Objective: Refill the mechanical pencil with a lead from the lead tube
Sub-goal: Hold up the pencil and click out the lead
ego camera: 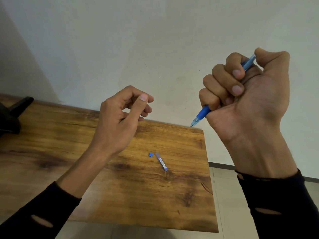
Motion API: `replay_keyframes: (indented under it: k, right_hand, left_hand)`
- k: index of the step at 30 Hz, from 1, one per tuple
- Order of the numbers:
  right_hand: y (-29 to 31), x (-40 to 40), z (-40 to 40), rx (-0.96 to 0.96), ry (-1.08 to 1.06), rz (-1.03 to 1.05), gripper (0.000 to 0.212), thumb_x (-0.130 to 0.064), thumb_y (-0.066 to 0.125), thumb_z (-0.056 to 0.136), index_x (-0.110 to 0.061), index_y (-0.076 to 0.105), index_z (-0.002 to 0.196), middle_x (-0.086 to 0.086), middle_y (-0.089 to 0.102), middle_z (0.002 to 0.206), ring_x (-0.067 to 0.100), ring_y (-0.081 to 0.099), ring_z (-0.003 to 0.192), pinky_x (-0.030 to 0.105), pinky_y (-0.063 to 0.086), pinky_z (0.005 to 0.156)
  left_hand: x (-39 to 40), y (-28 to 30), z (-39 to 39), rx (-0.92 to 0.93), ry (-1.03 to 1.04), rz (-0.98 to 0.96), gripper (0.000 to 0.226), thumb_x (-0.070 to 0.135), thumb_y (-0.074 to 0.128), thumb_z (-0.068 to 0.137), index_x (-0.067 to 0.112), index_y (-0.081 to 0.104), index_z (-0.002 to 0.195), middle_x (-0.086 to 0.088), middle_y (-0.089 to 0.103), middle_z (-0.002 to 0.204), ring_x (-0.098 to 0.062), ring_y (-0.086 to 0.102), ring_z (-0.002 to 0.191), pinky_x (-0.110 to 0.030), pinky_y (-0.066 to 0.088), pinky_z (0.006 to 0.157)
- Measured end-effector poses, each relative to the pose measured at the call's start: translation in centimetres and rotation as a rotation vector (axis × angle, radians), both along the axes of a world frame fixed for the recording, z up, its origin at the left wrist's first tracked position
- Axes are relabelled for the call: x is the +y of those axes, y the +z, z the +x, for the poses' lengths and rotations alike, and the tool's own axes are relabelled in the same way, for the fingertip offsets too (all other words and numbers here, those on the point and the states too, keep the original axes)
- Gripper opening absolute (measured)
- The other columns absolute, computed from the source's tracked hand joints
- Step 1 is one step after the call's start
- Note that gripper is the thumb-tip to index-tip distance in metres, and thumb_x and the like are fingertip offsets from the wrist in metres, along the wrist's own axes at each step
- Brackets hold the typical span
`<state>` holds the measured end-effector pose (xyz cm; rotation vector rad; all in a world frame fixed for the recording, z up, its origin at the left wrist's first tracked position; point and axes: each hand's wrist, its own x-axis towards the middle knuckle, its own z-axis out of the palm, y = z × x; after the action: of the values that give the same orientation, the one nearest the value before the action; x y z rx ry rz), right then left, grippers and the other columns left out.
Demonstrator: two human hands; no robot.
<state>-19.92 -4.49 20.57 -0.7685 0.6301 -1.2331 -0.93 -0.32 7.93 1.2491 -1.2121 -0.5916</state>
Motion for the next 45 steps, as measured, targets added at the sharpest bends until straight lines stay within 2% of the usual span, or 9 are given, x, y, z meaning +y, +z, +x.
replay_keyframes:
  k: [10, 18, 27, 34, 41, 45]
  right_hand:
    - [-0.1, -0.1, 0.2, 0.025, -0.014, 0.006, 0.050, -0.039, 0.029, 0.104, -0.017, 0.034, 0.060, -0.005, 0.019, 0.047, 0.013, 0.010, 0.046, 0.027, 0.014, 0.043]
    - [0.0, -0.3, 0.0, 0.009, -0.030, 0.010, 0.049, -0.038, 0.029, 0.104, -0.017, 0.032, 0.060, -0.005, 0.019, 0.047, 0.013, 0.010, 0.045, 0.026, 0.014, 0.043]
    - [-0.2, -0.6, -0.3, -0.031, -0.076, 0.024, 0.049, -0.038, 0.029, 0.104, -0.018, 0.032, 0.059, -0.006, 0.018, 0.048, 0.013, 0.010, 0.046, 0.026, 0.015, 0.042]
    - [-0.9, -1.2, -0.3, -0.068, -0.111, 0.086, 0.048, -0.037, 0.032, 0.104, -0.018, 0.033, 0.060, -0.006, 0.019, 0.048, 0.013, 0.010, 0.046, 0.026, 0.016, 0.041]
    - [-1.4, -1.8, -0.2, -0.089, -0.109, 0.121, 0.049, -0.037, 0.033, 0.103, -0.017, 0.035, 0.058, -0.006, 0.020, 0.048, 0.013, 0.011, 0.045, 0.026, 0.016, 0.039]
    - [-1.6, -2.0, -0.3, -0.089, -0.114, 0.123, 0.049, -0.036, 0.033, 0.103, -0.017, 0.035, 0.057, -0.006, 0.020, 0.048, 0.013, 0.011, 0.044, 0.025, 0.016, 0.039]
  left_hand:
    - [0.0, 0.1, 0.0, 0.016, -0.013, 0.009, 0.023, 0.037, 0.057, 0.107, 0.027, 0.077, 0.101, 0.008, 0.078, 0.085, -0.015, 0.076, 0.087, -0.023, 0.062, 0.073]
    - [-0.1, 0.0, -0.2, -0.001, -0.012, 0.016, 0.022, 0.036, 0.058, 0.108, 0.027, 0.077, 0.103, 0.007, 0.078, 0.086, -0.016, 0.077, 0.089, -0.027, 0.064, 0.073]
    - [-0.1, 0.0, -0.2, -0.001, -0.011, 0.016, 0.021, 0.032, 0.059, 0.108, 0.024, 0.077, 0.103, 0.008, 0.078, 0.085, -0.014, 0.076, 0.088, -0.023, 0.061, 0.073]
    - [0.0, 0.3, -0.4, -0.009, -0.003, 0.022, 0.020, 0.030, 0.060, 0.107, 0.021, 0.078, 0.103, 0.006, 0.078, 0.085, -0.015, 0.077, 0.088, -0.036, 0.067, 0.074]
    - [0.1, 0.6, -0.5, -0.017, -0.005, 0.018, 0.019, 0.028, 0.061, 0.107, 0.019, 0.078, 0.104, 0.006, 0.078, 0.085, -0.014, 0.077, 0.087, -0.032, 0.065, 0.073]
    - [0.0, 0.6, -0.6, -0.019, -0.011, 0.007, 0.017, 0.027, 0.062, 0.107, 0.022, 0.077, 0.103, 0.004, 0.079, 0.086, -0.014, 0.077, 0.087, -0.024, 0.062, 0.071]
